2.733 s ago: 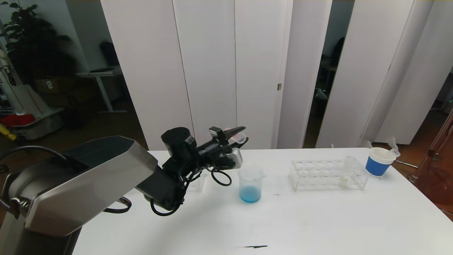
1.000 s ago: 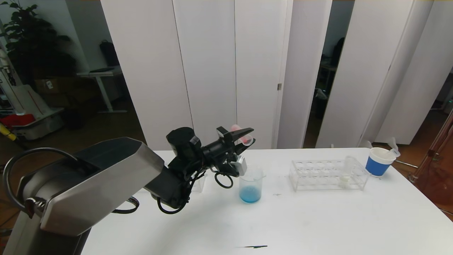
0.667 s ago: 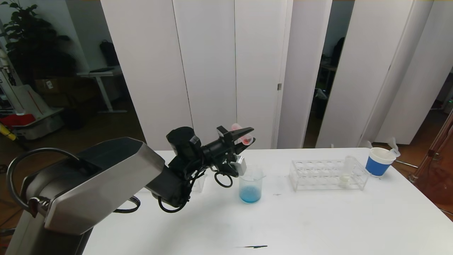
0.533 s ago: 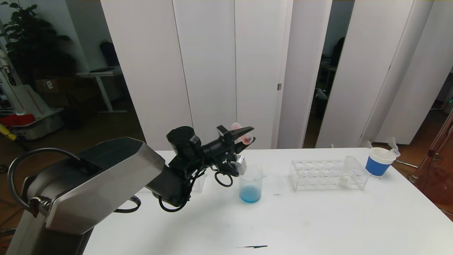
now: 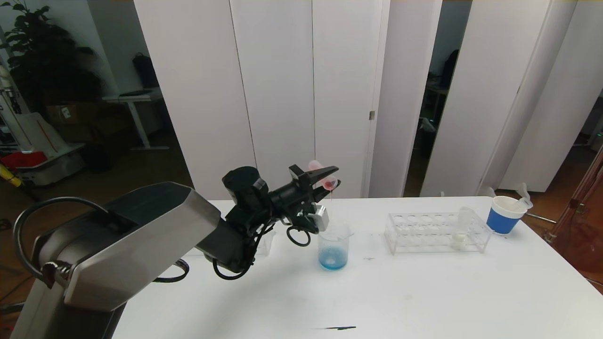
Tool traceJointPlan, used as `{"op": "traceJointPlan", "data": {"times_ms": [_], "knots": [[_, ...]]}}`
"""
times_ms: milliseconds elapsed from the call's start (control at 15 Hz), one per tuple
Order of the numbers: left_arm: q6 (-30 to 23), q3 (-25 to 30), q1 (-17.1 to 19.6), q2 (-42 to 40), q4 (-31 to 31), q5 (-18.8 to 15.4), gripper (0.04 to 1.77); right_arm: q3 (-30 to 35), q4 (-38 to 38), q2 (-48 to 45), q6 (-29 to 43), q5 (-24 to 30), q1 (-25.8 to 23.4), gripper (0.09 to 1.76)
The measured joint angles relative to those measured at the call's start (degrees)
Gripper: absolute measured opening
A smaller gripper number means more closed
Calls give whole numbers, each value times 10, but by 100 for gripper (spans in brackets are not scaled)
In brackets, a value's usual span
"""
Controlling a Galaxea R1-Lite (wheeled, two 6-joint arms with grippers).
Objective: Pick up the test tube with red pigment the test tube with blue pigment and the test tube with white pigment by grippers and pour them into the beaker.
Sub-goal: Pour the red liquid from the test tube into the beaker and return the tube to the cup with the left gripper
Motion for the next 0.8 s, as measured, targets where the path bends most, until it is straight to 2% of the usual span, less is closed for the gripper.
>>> {"op": "traceJointPlan", "data": {"times_ms": [800], "knots": [[2, -16, 1, 7, -2, -3, 60, 0, 0, 0, 0, 0, 0, 175]]}}
